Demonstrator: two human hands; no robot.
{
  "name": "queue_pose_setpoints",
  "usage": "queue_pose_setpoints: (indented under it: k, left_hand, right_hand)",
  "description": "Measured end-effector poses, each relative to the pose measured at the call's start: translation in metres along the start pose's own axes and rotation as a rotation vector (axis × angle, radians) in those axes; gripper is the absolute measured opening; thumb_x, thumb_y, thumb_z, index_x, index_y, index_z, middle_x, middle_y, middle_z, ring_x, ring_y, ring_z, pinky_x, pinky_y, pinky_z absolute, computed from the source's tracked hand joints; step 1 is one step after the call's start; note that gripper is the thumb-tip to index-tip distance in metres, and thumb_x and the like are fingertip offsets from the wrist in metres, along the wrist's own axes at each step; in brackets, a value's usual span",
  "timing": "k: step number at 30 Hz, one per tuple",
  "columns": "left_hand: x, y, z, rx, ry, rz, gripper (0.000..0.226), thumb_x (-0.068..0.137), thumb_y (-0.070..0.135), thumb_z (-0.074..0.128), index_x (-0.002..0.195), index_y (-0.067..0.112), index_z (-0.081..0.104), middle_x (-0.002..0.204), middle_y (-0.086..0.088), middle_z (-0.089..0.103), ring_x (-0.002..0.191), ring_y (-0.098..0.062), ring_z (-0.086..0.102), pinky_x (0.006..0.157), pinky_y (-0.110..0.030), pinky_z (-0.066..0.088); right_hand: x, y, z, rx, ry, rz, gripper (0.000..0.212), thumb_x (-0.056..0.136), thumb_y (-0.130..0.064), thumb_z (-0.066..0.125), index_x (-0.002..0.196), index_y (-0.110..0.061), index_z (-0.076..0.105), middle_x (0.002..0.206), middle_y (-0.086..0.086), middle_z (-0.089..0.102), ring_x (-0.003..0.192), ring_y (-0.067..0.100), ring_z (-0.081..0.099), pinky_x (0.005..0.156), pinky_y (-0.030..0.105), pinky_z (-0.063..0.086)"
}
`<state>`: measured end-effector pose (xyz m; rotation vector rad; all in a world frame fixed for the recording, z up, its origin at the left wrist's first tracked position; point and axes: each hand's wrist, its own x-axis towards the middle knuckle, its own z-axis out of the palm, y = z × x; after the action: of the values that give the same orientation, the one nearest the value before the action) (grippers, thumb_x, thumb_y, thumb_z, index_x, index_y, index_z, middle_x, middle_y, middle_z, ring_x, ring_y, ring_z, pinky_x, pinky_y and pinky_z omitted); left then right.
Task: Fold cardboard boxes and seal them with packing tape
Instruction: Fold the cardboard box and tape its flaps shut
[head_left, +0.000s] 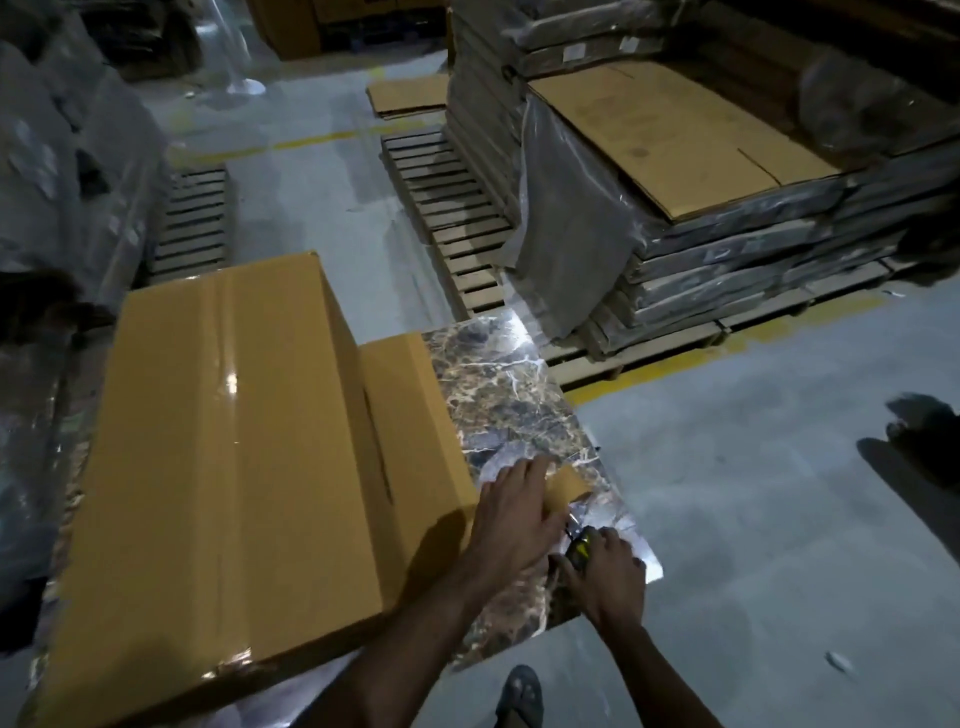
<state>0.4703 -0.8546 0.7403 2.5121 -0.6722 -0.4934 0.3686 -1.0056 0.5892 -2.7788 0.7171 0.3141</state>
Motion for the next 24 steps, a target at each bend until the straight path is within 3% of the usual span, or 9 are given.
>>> queue_pose_setpoints:
  k: [4, 6, 8, 11, 14, 18, 21, 24]
  left_hand:
    - [0.074, -0.004, 0.033, 0.032, -0.179, -0.169, 0.086, 0.094, 0.068, 0.056, 0.160, 0.021, 0.027, 0.154, -0.013, 0.046, 0.137, -0.040, 0.047, 0.107, -0.054, 0.042]
    - [0.096, -0.002, 0.044, -0.084, -0.312, -0.222, 0.087, 0.094, 0.069, 0.059, 0.160, 0.021, 0.028, 0.149, -0.016, 0.053, 0.130, -0.039, 0.054, 0.100, -0.047, 0.046]
    - [0.106, -0.004, 0.056, -0.141, -0.375, -0.255, 0.073, 0.098, 0.062, 0.059, 0.154, 0.019, 0.041, 0.143, -0.015, 0.059, 0.127, -0.036, 0.057, 0.090, -0.037, 0.046]
    - [0.100, -0.013, 0.070, -0.161, -0.325, -0.306, 0.051, 0.097, 0.060, 0.062, 0.130, 0.021, 0.058, 0.124, -0.011, 0.067, 0.111, -0.030, 0.063, 0.086, -0.037, 0.051]
    - [0.073, -0.012, 0.061, -0.307, -0.293, -0.361, 0.054, 0.092, 0.063, 0.066, 0.127, 0.023, 0.058, 0.107, -0.005, 0.068, 0.091, -0.021, 0.064, 0.067, -0.032, 0.045]
    - [0.017, -0.010, 0.039, -0.461, -0.233, -0.340, 0.053, 0.090, 0.059, 0.069, 0.135, 0.034, 0.058, 0.124, -0.004, 0.069, 0.090, -0.011, 0.065, 0.071, -0.026, 0.048]
    - [-0.038, -0.007, 0.014, -0.629, -0.191, -0.377, 0.053, 0.081, 0.058, 0.069, 0.132, 0.048, 0.059, 0.104, 0.006, 0.070, 0.088, -0.007, 0.064, 0.069, -0.024, 0.048]
    - [-0.092, -0.002, -0.005, -0.764, -0.067, -0.388, 0.047, 0.076, 0.059, 0.067, 0.120, 0.044, 0.065, 0.088, 0.014, 0.067, 0.082, -0.008, 0.064, 0.067, -0.021, 0.047]
  right_hand:
    - [0.016, 0.003, -0.001, -0.023, 0.014, 0.016, 0.028, 0.076, -0.039, 0.077, 0.095, -0.018, 0.073, 0.091, 0.007, 0.068, 0.082, 0.036, 0.066, 0.068, 0.043, 0.049]
    - [0.022, 0.008, -0.005, 0.018, -0.034, 0.012, 0.027, 0.072, -0.038, 0.074, 0.091, -0.019, 0.072, 0.090, 0.006, 0.068, 0.082, 0.035, 0.066, 0.067, 0.041, 0.050]
    - [0.027, 0.015, -0.013, 0.122, -0.067, -0.004, 0.031, 0.072, -0.040, 0.067, 0.094, -0.020, 0.073, 0.093, 0.005, 0.067, 0.086, 0.033, 0.066, 0.067, 0.040, 0.048]
    - [0.028, 0.024, -0.034, 0.238, -0.087, 0.004, 0.023, 0.076, -0.042, 0.068, 0.083, -0.021, 0.071, 0.090, 0.001, 0.061, 0.086, 0.028, 0.065, 0.062, 0.034, 0.037]
    - [0.023, 0.032, -0.058, 0.275, -0.092, -0.027, 0.038, 0.083, -0.054, 0.064, 0.071, -0.017, 0.065, 0.074, -0.005, 0.052, 0.081, 0.024, 0.064, 0.060, 0.033, 0.037]
    - [0.005, 0.038, -0.092, 0.334, -0.082, -0.163, 0.040, 0.070, -0.066, 0.048, 0.080, -0.038, 0.074, 0.083, -0.012, 0.072, 0.081, 0.012, 0.069, 0.063, 0.033, 0.050]
    - [-0.019, 0.028, -0.129, 0.279, -0.121, -0.264, 0.006, 0.078, -0.061, 0.067, 0.074, -0.056, 0.065, 0.075, -0.029, 0.069, 0.073, -0.005, 0.065, 0.056, 0.021, 0.042]
    - [-0.052, 0.003, -0.165, 0.200, -0.124, -0.336, 0.011, 0.081, -0.055, 0.075, 0.077, -0.055, 0.065, 0.066, -0.035, 0.058, 0.066, -0.009, 0.054, 0.054, 0.018, 0.033]
